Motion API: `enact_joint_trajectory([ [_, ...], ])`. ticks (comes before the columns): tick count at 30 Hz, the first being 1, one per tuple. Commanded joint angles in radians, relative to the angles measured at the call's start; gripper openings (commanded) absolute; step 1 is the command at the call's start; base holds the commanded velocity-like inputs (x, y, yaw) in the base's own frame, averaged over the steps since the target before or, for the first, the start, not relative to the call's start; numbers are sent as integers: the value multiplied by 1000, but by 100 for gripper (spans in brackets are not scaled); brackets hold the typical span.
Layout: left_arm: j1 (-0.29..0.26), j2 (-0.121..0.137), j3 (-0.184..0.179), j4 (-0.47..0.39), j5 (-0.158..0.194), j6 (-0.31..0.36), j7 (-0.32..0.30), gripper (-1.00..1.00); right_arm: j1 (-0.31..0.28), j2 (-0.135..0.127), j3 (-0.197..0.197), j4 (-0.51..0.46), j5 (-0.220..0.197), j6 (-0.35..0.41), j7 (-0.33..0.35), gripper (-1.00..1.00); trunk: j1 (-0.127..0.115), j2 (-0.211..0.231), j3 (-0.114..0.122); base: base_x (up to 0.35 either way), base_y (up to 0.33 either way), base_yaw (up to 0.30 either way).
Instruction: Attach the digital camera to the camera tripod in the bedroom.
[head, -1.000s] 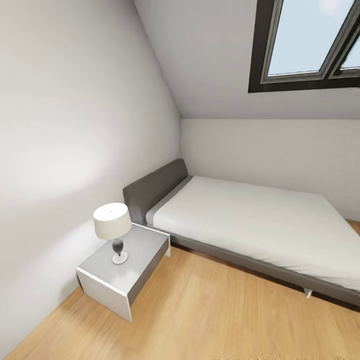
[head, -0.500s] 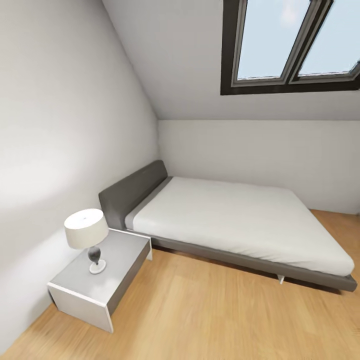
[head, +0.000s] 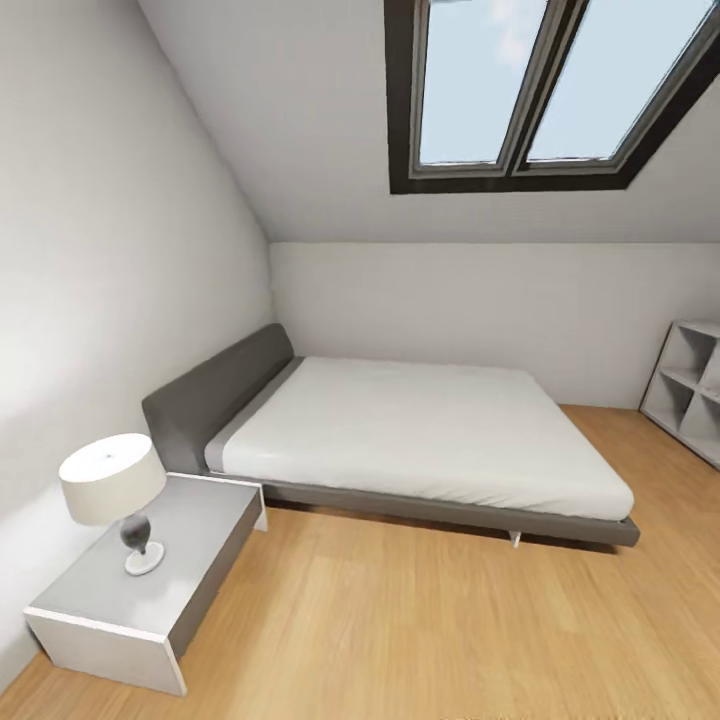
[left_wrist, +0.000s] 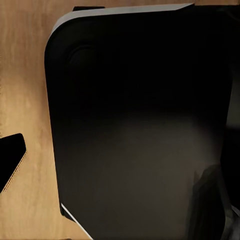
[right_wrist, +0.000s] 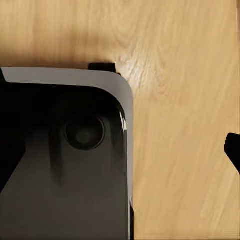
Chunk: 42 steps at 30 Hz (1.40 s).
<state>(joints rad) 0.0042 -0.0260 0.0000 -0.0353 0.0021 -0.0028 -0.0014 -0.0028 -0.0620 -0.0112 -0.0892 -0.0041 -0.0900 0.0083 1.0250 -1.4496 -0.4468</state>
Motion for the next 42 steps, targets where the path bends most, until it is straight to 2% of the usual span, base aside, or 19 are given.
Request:
enact_joint_trajectory([
  [1, 0, 0, 0, -1, 0, 0, 0, 100, 0, 0, -1, 0, 0, -2, 1, 100, 0, 0, 0, 0, 0, -288],
  [42, 0, 0, 0, -1, 0, 0, 0, 100, 0, 0, -1, 0, 0, -3, -1, 100, 0, 0, 18, 0, 0, -288],
])
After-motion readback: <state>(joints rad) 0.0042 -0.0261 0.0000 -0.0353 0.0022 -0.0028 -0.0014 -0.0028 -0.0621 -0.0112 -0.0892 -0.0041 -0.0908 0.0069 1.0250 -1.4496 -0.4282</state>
